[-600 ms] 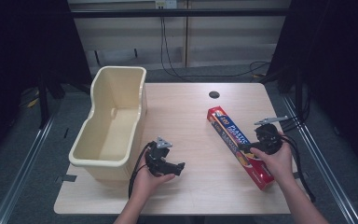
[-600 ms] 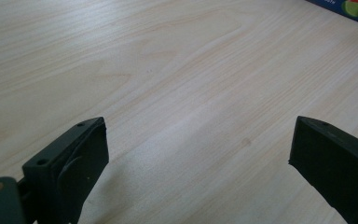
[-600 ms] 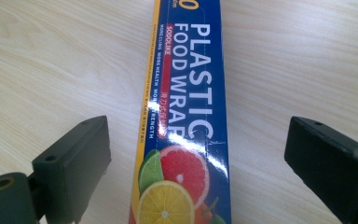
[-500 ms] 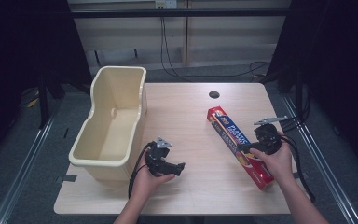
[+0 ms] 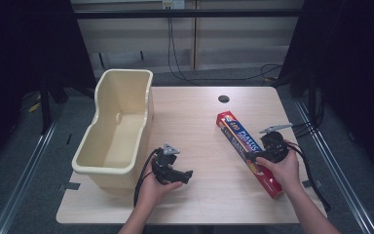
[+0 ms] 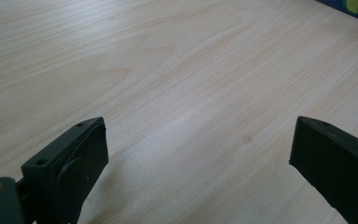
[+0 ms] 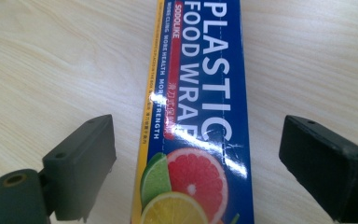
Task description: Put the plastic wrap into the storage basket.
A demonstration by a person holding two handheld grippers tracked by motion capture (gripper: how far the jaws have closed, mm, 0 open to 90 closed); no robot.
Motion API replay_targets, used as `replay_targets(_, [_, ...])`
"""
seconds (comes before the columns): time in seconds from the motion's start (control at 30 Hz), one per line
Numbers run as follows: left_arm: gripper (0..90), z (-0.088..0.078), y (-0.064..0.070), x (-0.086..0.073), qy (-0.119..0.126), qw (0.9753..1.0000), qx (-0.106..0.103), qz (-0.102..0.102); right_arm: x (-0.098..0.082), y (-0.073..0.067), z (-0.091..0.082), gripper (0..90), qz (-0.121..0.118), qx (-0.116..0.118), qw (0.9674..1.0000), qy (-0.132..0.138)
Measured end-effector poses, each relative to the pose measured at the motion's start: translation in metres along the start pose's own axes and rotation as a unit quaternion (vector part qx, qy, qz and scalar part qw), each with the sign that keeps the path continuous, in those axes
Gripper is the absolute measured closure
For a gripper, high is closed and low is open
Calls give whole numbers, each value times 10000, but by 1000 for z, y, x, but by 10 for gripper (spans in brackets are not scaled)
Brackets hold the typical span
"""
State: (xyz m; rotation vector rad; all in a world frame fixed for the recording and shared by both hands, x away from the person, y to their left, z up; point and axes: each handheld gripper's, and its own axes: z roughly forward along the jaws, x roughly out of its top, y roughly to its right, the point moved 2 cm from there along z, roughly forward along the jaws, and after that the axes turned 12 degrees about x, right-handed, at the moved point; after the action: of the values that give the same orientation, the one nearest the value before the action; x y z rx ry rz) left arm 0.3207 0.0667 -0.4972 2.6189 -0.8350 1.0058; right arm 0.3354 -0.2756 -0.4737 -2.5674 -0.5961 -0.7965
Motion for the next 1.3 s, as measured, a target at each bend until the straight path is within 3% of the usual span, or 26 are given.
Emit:
replay_targets(0.1, [39,0,-1,0,-80,9999,-102,-24,-1,1,6,120,18,-27,10000,-83])
replay_targets(0.17, [39,1,1,-1,49,10000,6,-84,-1,1,9,129,44,-38,9999,-131])
replay_targets(0.53, [39,2,1,-1,0,10000,-4,-40,0,-2,18,188,-6,-69,9995,-293])
replay_targets(0.67, [39,1,0,-1,-14,10000,23,-32,1,-2,20,283,14,-111,9992,-384])
replay_targets(0.73, [39,1,1,-1,53,9999,54,-78,1,-1,20,377,-20,-123,9991,-405])
replay_targets(0.87, [38,0,0,0,66,9999,46,-78,2,-1,21,396,21,-155,9990,-423])
replay_targets(1.03, [32,-2,1,0,-40,9999,-102,-26,2,0,19,414,-9,-192,9988,-454])
replay_targets(1.13, [27,-2,4,1,-19,9998,-212,-57,2,-1,15,418,-115,-101,9985,-530])
replay_targets(1.3, [13,-4,6,6,-3,9989,-445,158,2,-3,8,419,-362,37,9979,-539])
